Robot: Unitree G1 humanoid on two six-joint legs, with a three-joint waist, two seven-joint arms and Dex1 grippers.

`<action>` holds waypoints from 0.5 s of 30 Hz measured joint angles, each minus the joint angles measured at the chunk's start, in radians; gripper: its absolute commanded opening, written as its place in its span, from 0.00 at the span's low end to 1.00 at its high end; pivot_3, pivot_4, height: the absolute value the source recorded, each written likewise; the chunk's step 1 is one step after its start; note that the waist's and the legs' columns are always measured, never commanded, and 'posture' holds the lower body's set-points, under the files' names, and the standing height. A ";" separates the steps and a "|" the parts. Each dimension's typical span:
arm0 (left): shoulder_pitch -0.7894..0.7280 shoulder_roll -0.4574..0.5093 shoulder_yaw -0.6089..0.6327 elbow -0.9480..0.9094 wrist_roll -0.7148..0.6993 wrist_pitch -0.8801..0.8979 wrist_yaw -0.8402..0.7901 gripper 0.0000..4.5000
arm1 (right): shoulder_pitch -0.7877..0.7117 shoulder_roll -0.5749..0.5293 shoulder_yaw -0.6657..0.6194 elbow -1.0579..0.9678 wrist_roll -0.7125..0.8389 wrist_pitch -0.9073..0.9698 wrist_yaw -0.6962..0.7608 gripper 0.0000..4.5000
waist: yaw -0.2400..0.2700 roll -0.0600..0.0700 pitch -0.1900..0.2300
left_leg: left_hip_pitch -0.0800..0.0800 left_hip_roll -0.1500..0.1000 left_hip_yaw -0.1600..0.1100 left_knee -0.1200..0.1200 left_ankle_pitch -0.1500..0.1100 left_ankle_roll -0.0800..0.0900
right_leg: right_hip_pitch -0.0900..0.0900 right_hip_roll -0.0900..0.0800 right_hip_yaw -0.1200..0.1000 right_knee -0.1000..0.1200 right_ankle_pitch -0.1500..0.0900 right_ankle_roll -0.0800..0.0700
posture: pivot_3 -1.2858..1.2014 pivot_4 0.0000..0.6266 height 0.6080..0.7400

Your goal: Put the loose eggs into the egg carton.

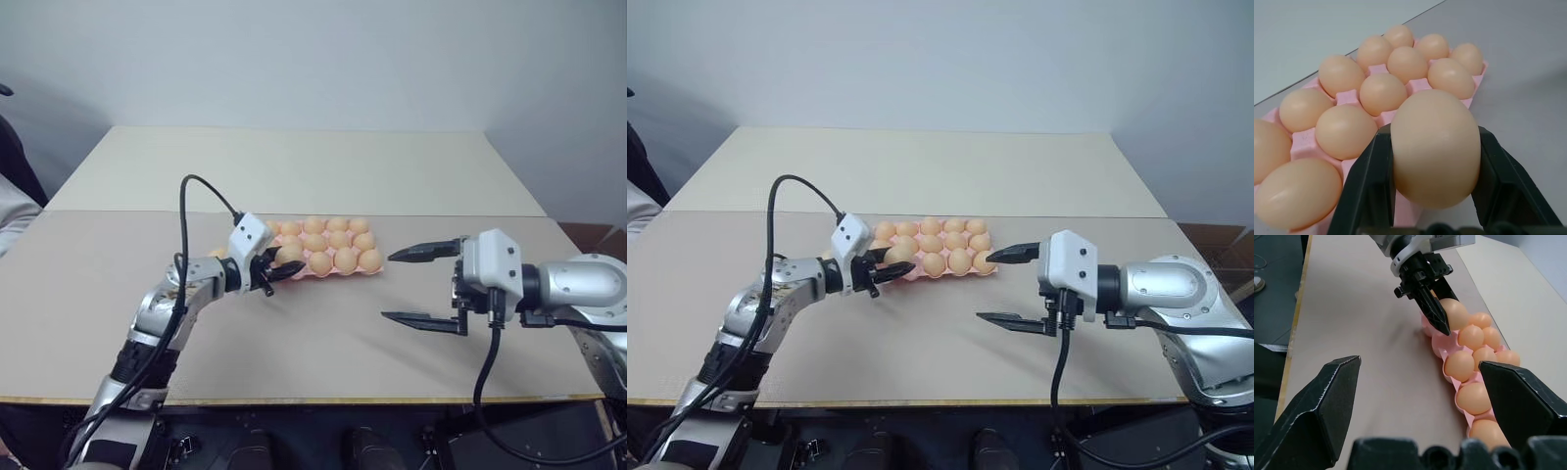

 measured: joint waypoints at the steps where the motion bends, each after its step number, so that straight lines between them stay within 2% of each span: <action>1: -0.002 0.000 -0.006 0.008 0.007 0.000 -0.002 0.46 | 0.000 0.000 0.000 -0.001 0.000 0.000 -0.002 1.00 | 0.000 0.000 0.000 | 0.000 0.000 0.000 0.000 0.000 0.000 | 0.000 0.000 0.000 0.000 0.000 0.000 | 0.52 0.24 1.00; 8: -0.019 -0.001 -0.015 0.041 0.039 0.001 0.006 0.96 | 0.000 0.000 0.000 -0.007 0.000 0.000 -0.019 1.00 | 0.001 0.000 0.000 | 0.000 0.000 0.000 0.000 0.000 0.000 | 0.000 0.000 0.000 0.000 0.000 0.000 | 0.52 0.24 1.00; 9: -0.021 -0.001 -0.012 0.044 0.045 0.000 0.009 0.99 | 0.000 0.000 0.000 -0.008 0.000 0.000 -0.019 1.00 | 0.000 0.000 0.000 | 0.000 0.000 0.000 0.000 0.000 0.000 | 0.000 0.000 0.000 0.000 0.000 0.000 | 0.52 0.24 1.00; 15: -0.019 0.012 0.050 0.011 0.013 -0.001 -0.002 0.99 | 0.000 0.000 0.000 -0.009 0.000 0.000 -0.020 1.00 | -0.001 0.000 0.000 | 0.000 0.000 0.000 0.000 0.000 0.000 | 0.000 0.000 0.000 0.000 0.000 0.000 | 0.52 0.24 1.00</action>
